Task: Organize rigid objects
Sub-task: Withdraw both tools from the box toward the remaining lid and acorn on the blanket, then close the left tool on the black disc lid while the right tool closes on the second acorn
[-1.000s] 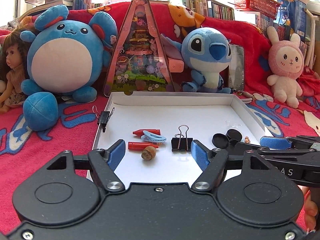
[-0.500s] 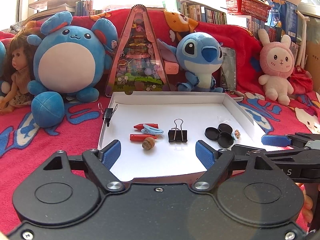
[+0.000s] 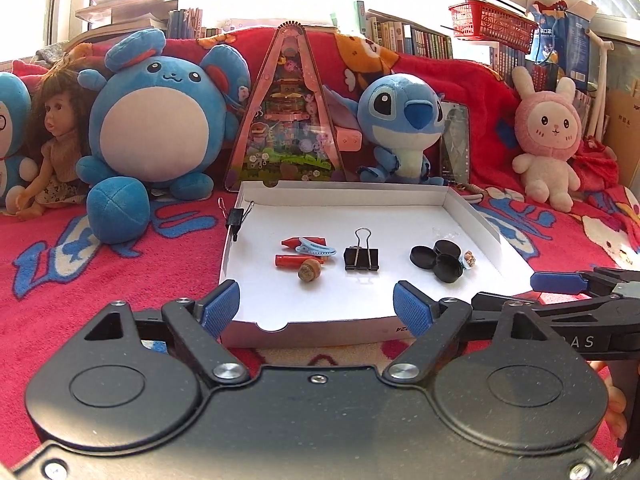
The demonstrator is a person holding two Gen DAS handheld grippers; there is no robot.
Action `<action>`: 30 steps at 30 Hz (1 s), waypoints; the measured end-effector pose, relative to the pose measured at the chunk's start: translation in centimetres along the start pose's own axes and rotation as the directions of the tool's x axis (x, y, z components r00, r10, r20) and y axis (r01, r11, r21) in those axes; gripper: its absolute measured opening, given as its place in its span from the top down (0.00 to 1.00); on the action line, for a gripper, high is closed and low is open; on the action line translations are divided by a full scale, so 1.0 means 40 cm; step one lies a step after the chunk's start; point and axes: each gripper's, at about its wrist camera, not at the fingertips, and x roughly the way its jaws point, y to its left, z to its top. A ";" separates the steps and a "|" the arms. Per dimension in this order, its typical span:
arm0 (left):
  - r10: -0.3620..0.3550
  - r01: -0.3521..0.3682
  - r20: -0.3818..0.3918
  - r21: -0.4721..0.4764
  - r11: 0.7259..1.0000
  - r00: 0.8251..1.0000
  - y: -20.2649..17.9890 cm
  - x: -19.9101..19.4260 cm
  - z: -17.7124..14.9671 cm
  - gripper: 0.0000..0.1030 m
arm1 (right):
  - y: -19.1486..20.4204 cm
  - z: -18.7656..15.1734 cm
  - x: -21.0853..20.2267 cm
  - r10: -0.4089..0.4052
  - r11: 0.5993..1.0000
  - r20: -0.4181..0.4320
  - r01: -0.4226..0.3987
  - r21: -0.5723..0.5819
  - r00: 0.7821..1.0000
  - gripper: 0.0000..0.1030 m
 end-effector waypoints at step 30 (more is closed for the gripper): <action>0.170 -0.170 -0.012 0.007 0.985 0.985 0.063 -0.085 -0.164 0.18 | 0.082 -0.186 -0.104 0.044 0.993 0.038 -0.040 -0.108 0.998 0.00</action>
